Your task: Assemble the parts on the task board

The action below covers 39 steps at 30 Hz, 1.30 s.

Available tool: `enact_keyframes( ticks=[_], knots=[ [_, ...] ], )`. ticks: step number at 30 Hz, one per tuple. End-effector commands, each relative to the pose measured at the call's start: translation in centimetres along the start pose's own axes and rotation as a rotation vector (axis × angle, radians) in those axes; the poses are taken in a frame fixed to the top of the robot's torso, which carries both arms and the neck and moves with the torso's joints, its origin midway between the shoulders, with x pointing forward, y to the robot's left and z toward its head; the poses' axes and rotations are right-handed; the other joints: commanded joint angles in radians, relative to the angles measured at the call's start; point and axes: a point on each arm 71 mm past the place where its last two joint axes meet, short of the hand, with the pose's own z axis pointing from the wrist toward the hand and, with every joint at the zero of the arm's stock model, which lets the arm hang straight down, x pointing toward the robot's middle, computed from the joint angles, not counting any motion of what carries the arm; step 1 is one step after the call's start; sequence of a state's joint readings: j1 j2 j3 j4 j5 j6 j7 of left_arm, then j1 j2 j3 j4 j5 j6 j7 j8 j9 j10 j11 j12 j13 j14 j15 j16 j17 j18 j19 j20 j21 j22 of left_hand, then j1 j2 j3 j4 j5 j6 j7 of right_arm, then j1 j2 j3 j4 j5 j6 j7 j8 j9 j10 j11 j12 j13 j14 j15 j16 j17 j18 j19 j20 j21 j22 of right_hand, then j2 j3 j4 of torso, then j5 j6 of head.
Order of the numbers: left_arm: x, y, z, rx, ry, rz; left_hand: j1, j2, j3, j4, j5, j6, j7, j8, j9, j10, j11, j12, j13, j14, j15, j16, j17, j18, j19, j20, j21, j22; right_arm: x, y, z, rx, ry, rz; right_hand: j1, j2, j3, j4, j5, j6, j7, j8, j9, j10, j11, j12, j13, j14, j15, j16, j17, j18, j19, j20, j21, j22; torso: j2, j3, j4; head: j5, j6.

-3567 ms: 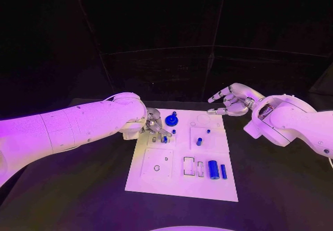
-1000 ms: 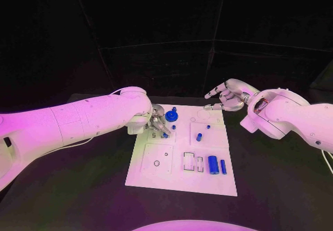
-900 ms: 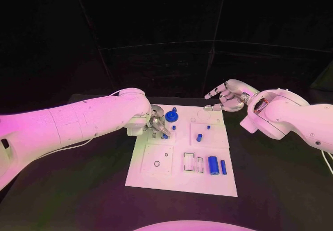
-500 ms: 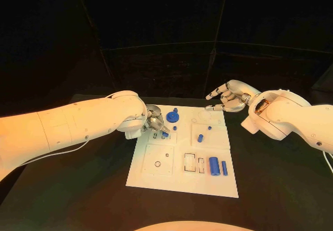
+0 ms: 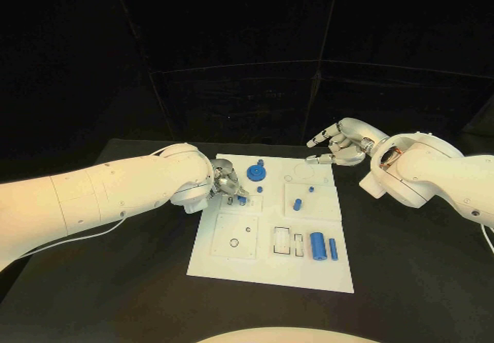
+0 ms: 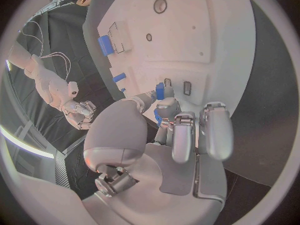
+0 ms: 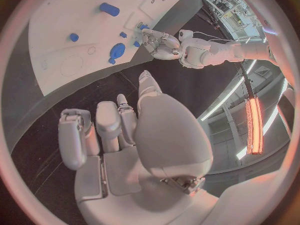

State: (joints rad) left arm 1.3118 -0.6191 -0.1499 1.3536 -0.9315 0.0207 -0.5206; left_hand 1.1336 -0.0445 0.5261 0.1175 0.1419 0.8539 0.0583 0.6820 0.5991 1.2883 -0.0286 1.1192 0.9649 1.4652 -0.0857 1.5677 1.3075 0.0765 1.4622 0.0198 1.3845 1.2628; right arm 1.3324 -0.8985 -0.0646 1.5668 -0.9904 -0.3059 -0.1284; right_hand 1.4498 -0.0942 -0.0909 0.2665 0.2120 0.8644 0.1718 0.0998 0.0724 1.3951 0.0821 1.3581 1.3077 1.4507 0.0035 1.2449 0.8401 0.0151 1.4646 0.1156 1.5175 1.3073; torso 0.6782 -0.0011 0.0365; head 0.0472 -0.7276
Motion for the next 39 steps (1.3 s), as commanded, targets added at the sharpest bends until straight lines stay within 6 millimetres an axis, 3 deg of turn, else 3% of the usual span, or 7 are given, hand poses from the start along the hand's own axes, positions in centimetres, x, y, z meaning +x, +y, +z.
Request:
enact_keyframes(
  ticks=[1,26,37,39],
  knots=[
    [-0.4,-0.1,0.0,0.012,-0.085,0.023,-0.002,-0.003,0.165,-0.16,0.004,-0.003,-0.007,0.003,0.001,0.005,0.004,0.006,0.001,0.106,-0.001,0.003,0.263,-0.014,0.009,0.003,-0.001,0.001,-0.1,0.2,0.0,-0.01,-0.005,0.003,-0.001,0.005,-0.005,-0.001,0.007,0.001,0.0,0.003,-0.001,-0.007,-0.001,-0.005,0.016,-0.004,-0.005,-0.004,0.0,0.01,0.041,-0.008,-0.004,0.169,0.0,0.0009,-0.0017,0.001,-0.001],
    [0.8,0.2,0.3,-0.003,-0.025,0.14,-0.001,-0.009,0.173,-0.164,0.003,-0.003,-0.008,0.006,0.003,0.005,0.003,0.005,-0.002,0.106,-0.001,0.003,0.263,-0.013,0.008,0.003,-0.003,-0.002,0.0,0.3,0.0,-0.017,-0.003,0.003,-0.001,0.009,-0.005,0.0,0.009,0.0,-0.001,0.003,-0.001,-0.006,-0.001,-0.004,0.017,-0.003,-0.005,-0.004,0.001,0.01,0.041,-0.008,-0.004,0.169,0.0,-0.0004,-0.0013,0.004,-0.004],
    [1.0,0.1,0.2,-0.002,-0.008,0.155,0.0,-0.012,0.176,-0.167,0.003,-0.003,-0.008,0.007,0.004,0.003,0.003,0.001,-0.009,0.106,-0.001,0.003,0.263,-0.013,0.008,0.003,-0.002,-0.001,0.1,0.5,0.1,-0.023,0.002,0.003,-0.001,0.01,-0.005,0.0,0.009,0.0,-0.001,0.003,-0.001,-0.006,-0.001,-0.004,0.017,-0.003,-0.005,-0.005,0.0,0.01,0.041,-0.008,-0.004,0.169,0.001,0.0005,-0.0031,0.004,-0.014],
    [1.0,0.1,0.2,-0.002,-0.006,0.157,0.0,-0.012,0.176,-0.167,0.003,-0.003,-0.008,0.007,0.004,0.003,0.003,0.001,-0.009,0.106,-0.001,0.003,0.263,-0.013,0.008,0.003,-0.002,-0.001,0.1,0.5,0.1,-0.023,0.003,0.003,-0.001,0.01,-0.005,0.0,0.009,0.0,-0.001,0.003,-0.001,-0.006,-0.001,-0.004,0.017,-0.003,-0.005,-0.005,0.0,0.01,0.041,-0.008,-0.004,0.169,0.001,0.0003,-0.0026,0.002,-0.009]
  ],
)
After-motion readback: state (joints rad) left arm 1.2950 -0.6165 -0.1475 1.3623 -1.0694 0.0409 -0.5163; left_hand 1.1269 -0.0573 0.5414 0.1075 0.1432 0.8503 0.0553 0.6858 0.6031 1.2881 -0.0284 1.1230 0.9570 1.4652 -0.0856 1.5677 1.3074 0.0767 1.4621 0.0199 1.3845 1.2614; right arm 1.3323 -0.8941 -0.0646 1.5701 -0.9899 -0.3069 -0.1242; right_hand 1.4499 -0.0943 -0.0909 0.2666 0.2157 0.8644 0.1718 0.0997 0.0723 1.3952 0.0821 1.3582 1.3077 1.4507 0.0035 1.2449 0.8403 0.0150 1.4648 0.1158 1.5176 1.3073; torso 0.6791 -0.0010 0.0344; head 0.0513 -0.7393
